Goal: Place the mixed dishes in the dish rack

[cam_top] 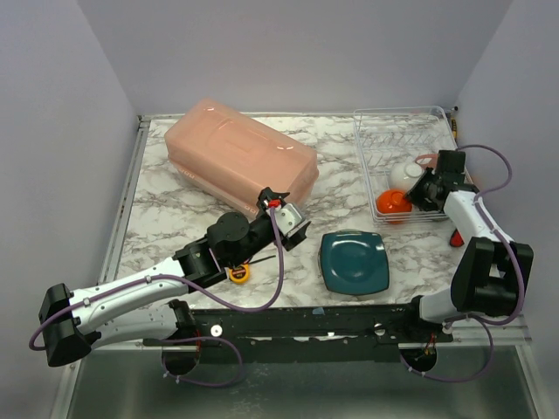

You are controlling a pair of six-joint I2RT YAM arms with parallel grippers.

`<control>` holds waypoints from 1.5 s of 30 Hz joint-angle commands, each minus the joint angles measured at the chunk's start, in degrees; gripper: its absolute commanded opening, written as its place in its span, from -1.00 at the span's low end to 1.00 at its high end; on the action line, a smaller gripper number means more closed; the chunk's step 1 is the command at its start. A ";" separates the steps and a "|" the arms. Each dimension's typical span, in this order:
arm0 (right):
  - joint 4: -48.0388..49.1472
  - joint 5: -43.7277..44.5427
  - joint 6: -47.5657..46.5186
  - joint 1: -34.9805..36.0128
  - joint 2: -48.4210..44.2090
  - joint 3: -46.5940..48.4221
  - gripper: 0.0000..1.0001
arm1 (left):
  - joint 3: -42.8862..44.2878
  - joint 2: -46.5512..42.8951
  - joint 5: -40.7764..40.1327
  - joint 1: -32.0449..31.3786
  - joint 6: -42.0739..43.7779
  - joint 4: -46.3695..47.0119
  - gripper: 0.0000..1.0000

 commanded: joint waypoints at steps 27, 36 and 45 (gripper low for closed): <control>-9.32 -8.63 -2.25 -0.85 -13.86 3.34 0.40 | 2.10 0.81 1.25 -0.61 -0.97 -1.12 0.60; -4.54 -9.66 1.05 24.32 -19.57 1.36 0.60 | 2.38 1.37 0.83 -0.68 -1.42 -1.42 0.60; -7.32 -9.80 2.44 29.91 -26.33 -2.63 0.62 | 4.77 3.42 0.91 -0.82 -5.97 -2.67 0.59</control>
